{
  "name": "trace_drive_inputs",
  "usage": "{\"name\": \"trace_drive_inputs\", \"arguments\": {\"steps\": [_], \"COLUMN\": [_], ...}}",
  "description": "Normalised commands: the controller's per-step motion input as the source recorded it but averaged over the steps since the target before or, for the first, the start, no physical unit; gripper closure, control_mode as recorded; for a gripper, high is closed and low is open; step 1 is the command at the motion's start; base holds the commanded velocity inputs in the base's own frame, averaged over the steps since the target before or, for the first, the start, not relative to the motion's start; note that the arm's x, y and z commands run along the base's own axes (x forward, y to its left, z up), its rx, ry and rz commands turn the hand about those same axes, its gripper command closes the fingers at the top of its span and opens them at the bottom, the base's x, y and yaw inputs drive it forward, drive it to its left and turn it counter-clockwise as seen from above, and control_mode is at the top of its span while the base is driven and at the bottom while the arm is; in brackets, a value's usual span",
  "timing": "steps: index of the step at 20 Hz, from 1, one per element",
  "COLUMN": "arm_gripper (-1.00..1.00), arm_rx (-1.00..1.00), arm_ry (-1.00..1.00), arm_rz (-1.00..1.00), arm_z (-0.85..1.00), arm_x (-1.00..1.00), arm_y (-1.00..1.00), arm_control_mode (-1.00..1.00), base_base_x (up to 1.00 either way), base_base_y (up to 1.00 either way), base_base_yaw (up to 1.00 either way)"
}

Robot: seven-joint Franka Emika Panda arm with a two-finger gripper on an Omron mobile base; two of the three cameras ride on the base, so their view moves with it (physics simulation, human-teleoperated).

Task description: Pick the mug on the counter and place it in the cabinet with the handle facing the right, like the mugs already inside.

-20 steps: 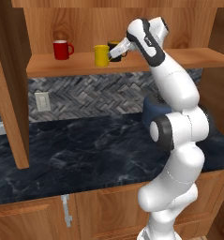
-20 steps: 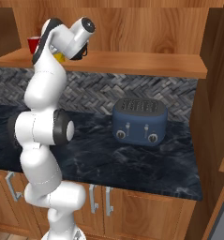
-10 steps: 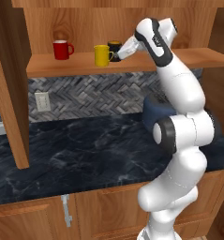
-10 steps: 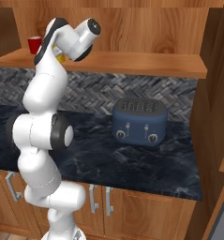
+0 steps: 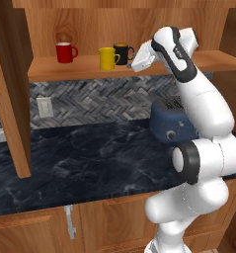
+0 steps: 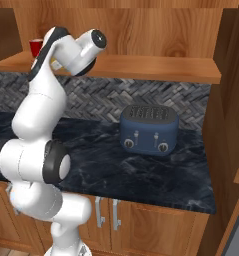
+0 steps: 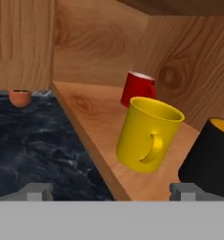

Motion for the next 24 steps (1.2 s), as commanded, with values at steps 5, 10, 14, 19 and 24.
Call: {"name": "trace_drive_inputs", "arguments": {"steps": [5, 10, 14, 19, 24], "arm_gripper": [-1.00, -1.00, -1.00, -1.00, -1.00], "arm_rx": [-0.02, -0.14, -0.25, -0.27, -0.29], "arm_ry": [-0.07, 0.00, 0.00, 0.00, 0.00], "arm_rz": [0.04, 0.13, 0.17, 0.15, 0.12], "arm_z": [0.00, -0.02, -0.28, -0.37, -0.43], "arm_x": [-0.65, -0.52, -0.41, -0.41, -0.34], "arm_y": [0.00, 0.04, 0.18, 0.31, 0.32], "arm_control_mode": [-1.00, -1.00, -1.00, -1.00, -1.00], "base_base_x": [0.00, 0.00, 0.00, 0.00, 0.00], "base_base_y": [0.00, 0.00, 0.00, 0.00, 0.00], "base_base_yaw": [0.00, 0.00, 0.00, 0.00, 0.00]}}
